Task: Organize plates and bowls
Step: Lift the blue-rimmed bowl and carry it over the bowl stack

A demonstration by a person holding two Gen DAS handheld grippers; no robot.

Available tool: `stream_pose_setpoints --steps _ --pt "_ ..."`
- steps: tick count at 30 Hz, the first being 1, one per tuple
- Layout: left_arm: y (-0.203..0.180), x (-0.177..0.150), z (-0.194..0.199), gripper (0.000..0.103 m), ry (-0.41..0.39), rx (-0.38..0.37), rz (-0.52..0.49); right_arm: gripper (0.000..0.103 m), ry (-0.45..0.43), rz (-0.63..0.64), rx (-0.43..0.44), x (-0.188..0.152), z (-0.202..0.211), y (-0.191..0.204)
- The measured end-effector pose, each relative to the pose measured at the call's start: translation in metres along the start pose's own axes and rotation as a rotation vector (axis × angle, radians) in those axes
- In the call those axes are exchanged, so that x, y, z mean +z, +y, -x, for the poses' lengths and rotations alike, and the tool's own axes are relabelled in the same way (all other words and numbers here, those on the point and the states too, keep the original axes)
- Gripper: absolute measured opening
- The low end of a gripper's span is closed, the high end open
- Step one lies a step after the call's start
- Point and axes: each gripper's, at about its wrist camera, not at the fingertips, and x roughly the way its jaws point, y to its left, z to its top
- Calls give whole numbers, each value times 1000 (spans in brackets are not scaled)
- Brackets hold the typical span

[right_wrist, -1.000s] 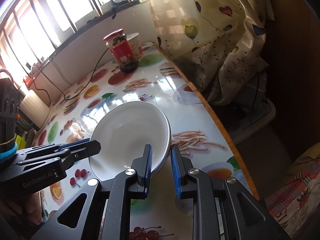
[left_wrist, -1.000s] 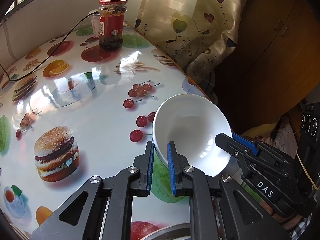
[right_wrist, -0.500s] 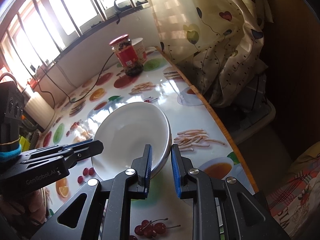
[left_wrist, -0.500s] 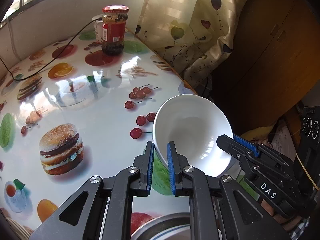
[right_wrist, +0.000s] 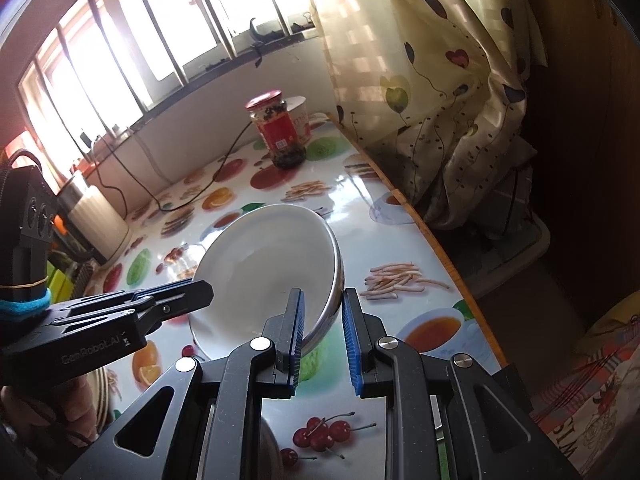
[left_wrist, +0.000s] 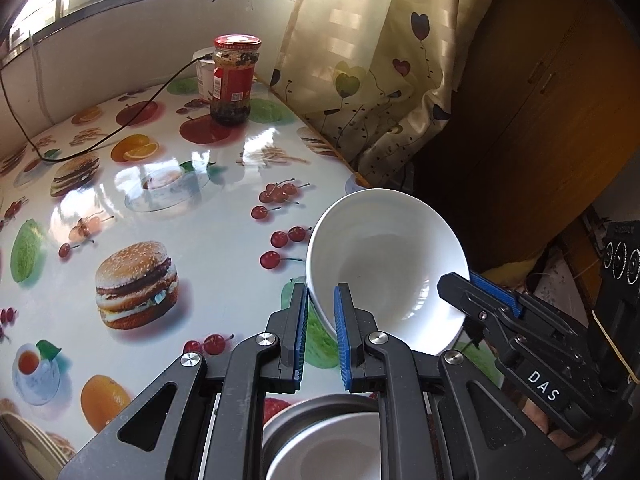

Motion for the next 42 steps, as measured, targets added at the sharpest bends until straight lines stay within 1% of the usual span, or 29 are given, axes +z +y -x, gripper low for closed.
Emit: stream_pose_setpoints --steps 9,20,29,37,42 --pt "-3 -13 17 14 -21 8 -5 19 -19 10 10 -8 19 11" --pt "-7 -29 43 14 -54 -13 0 19 -31 17 3 -22 43 22" --pt "-11 -50 61 14 -72 -12 -3 19 -46 17 16 -37 63 30" --pt "-6 -68 70 14 -64 -9 14 19 -47 18 23 -54 75 40" --pt "-2 -80 72 14 -58 -13 29 19 -34 18 33 -62 76 44"
